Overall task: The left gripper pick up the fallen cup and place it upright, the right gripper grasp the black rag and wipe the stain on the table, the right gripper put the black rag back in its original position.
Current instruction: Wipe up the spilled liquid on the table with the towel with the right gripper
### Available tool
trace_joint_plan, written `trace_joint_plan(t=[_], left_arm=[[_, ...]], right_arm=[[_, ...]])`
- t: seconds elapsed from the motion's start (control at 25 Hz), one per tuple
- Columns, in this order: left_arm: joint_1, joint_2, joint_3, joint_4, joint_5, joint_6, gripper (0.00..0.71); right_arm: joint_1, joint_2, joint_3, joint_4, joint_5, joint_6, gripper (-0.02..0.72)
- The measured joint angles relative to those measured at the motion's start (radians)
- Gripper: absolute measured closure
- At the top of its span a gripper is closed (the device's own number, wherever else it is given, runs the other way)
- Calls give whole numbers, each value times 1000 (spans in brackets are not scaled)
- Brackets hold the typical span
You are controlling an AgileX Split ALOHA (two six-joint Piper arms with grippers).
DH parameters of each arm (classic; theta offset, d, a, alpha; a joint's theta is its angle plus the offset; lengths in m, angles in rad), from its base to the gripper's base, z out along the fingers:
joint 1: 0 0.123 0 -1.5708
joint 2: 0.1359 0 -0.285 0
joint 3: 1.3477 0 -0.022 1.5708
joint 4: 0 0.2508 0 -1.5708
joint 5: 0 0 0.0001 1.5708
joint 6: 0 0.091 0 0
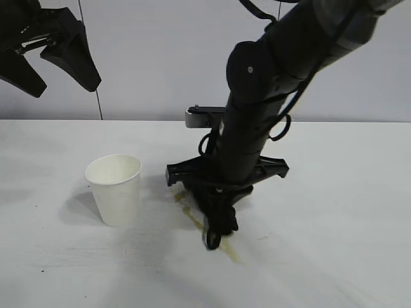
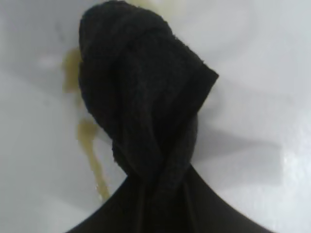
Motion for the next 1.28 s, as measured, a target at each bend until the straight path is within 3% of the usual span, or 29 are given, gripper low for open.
trace_joint_plan(t=[0.24,0.56,0.8,1.04,1.28], left_arm=[[0,0,0,4,-3,0,16],[0,0,0,4,-4,0,16],[0,0,0,4,-4,0,16],[0,0,0,4,-3,0,16],[0,0,0,4,-3,0,16]], right_arm=[[-79,125,-225,13,55,0,619],[-194,135,-244,11,61,-64,619],[-138,135,-244,-29,68,-99,619],[-3,135,-241,18,88,-146,619],[19,109,-189,42,88,-149,620]])
